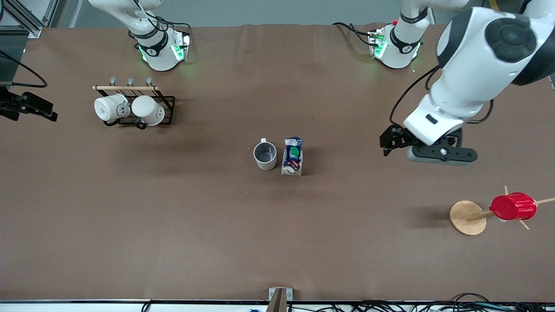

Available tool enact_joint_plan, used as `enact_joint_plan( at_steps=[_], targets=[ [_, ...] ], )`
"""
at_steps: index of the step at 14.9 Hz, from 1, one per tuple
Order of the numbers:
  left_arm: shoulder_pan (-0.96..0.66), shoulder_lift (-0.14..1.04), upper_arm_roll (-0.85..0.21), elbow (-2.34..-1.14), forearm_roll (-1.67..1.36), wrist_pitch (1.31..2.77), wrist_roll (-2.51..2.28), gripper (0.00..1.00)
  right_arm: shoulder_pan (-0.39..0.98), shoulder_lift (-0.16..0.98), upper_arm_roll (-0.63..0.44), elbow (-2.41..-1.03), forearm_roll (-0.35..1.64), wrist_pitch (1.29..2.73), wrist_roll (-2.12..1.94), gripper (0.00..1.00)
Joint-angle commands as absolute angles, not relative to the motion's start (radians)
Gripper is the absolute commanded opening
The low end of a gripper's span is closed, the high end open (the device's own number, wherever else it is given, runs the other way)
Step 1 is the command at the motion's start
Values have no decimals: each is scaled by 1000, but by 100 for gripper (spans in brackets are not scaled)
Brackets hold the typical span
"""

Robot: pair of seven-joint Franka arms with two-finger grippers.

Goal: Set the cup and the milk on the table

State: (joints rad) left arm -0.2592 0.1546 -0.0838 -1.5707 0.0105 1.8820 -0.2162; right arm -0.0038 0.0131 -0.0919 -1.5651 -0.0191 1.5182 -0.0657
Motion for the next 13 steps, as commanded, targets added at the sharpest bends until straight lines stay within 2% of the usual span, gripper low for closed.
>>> enact_joint_plan(
  at_steps=[1, 6, 13],
  targets=[
    [-232, 92, -87, -1592, 9, 1852, -175, 100, -17, 5, -86, -1577, 2, 1523, -75, 100],
    [-187, -6, -84, -1604, -2, 1757, -138, 100, -15, -12, -84, -1571, 3, 1509, -61, 100],
    [-173, 8, -77, -1568, -2, 1715, -130, 100, -15, -12, -86, -1571, 25, 1513, -63, 100]
  ],
)
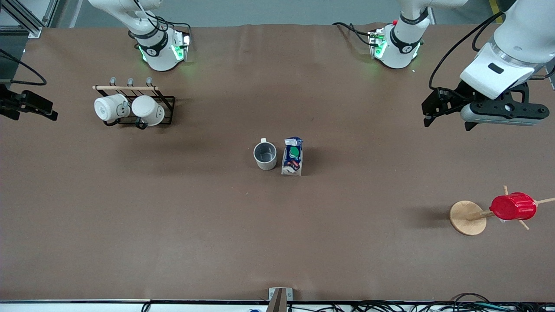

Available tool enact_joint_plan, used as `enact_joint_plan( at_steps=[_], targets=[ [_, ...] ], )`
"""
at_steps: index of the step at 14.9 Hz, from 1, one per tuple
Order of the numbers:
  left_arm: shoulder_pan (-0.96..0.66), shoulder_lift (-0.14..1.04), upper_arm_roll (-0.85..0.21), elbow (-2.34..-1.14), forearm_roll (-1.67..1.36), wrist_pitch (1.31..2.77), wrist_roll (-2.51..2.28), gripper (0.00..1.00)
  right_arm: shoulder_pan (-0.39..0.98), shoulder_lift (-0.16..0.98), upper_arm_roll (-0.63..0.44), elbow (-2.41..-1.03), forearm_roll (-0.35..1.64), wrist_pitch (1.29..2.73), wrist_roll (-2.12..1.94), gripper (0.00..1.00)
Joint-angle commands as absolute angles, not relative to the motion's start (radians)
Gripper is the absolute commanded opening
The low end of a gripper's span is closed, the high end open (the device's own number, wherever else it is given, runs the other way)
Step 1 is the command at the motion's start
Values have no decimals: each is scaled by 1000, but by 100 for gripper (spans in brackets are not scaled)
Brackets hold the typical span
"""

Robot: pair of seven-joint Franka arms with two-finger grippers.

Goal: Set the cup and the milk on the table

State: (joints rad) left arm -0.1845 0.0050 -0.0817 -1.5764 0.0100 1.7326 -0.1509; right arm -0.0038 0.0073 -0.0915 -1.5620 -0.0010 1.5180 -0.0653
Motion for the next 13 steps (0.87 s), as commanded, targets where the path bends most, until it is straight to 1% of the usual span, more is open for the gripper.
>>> enact_joint_plan(
  at_steps=[1, 9, 13],
  targets=[
    [-158, 9, -75, -1572, -3, 1715, -118, 100, -15, -12, -86, -1571, 23, 1511, -61, 100],
    [-101, 0, -75, -1629, -40, 1723, -66, 100, -17, -12, -86, -1571, 25, 1511, -61, 100],
    [-78, 0, -77, -1634, -40, 1724, -52, 100, -17, -12, -87, -1571, 23, 1508, -61, 100]
  ],
)
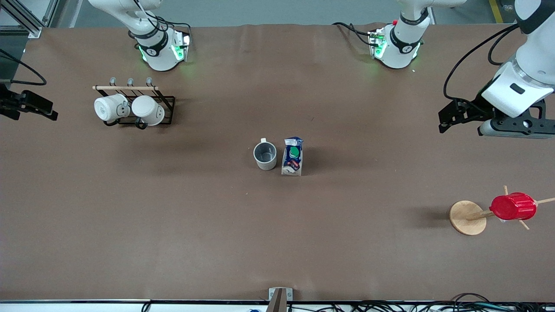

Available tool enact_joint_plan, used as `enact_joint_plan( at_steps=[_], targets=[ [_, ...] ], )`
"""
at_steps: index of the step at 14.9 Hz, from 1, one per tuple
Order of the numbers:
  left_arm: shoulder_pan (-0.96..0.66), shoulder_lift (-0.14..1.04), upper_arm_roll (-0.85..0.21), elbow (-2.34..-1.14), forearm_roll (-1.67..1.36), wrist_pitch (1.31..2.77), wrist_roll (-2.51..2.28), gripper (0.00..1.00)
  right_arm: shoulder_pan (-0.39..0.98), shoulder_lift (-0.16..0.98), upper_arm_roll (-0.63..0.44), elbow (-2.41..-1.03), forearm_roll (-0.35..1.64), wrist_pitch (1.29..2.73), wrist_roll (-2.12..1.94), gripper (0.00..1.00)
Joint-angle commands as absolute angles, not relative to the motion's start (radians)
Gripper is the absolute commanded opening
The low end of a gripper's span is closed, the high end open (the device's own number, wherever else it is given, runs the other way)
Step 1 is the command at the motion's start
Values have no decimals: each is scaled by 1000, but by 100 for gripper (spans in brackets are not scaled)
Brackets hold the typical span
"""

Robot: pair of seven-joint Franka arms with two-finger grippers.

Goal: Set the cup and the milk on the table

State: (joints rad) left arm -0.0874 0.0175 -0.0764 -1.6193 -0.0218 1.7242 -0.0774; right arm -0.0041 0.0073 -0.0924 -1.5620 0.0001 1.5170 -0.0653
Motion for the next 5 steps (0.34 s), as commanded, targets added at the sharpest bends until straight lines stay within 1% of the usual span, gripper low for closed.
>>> enact_joint_plan(
  at_steps=[1, 5],
  targets=[
    [-78, 0, -77, -1634, -40, 1724, -51, 100, -17, -12, -92, -1571, 25, 1508, -61, 100],
    [-75, 2, -75, -1632, -40, 1724, -49, 100, -17, -12, -94, -1572, 25, 1508, -61, 100]
  ],
)
